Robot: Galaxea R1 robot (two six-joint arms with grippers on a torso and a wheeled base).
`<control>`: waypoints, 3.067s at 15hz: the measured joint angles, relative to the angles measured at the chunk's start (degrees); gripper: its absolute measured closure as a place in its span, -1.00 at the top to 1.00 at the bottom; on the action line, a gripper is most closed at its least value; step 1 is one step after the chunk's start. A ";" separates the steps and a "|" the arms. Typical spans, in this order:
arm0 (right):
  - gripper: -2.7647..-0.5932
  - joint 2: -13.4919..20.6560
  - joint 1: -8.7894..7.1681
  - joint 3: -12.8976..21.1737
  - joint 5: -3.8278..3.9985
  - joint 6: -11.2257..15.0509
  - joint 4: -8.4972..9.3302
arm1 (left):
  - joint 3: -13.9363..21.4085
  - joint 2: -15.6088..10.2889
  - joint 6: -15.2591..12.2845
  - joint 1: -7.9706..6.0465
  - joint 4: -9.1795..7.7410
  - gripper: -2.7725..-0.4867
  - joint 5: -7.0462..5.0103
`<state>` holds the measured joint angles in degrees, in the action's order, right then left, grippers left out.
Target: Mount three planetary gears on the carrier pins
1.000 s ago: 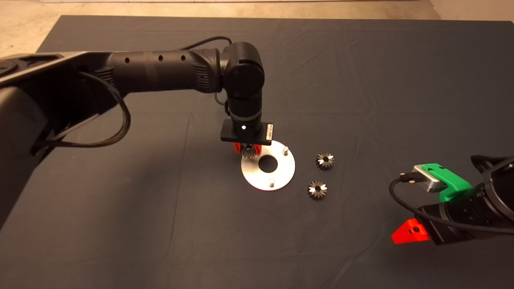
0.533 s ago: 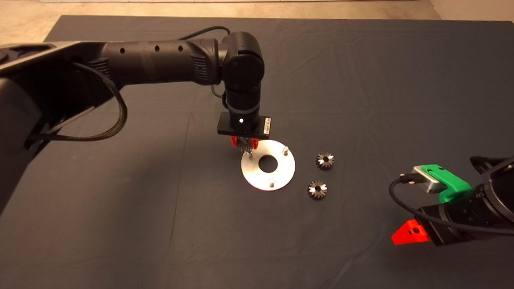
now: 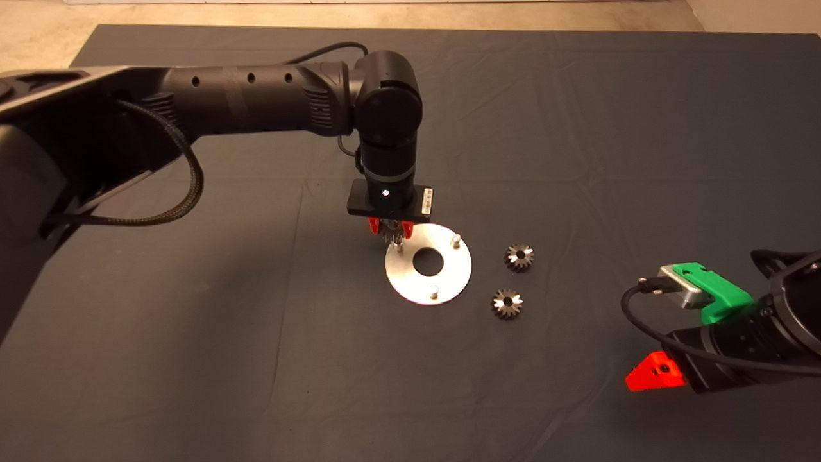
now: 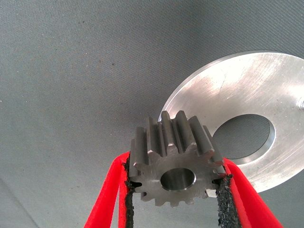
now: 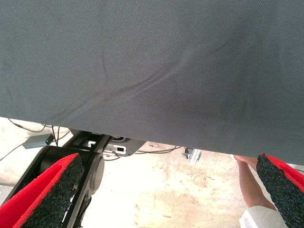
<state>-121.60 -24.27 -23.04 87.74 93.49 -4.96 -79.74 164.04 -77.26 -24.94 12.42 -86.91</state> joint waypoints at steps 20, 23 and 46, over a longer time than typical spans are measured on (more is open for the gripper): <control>0.97 -0.01 0.00 0.00 0.00 0.00 0.00 | 0.00 0.10 0.00 0.97 -0.05 -0.67 0.33; 0.97 0.02 0.00 0.00 0.00 0.00 0.00 | 0.00 0.11 0.00 0.99 -0.02 -0.67 0.33; 0.97 -0.19 0.00 0.00 0.06 0.00 0.00 | -0.27 0.21 0.09 1.57 0.02 -0.67 0.66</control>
<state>-121.80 -24.27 -23.04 87.80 93.49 -4.96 -80.01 164.24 -77.18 -23.37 12.45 -86.25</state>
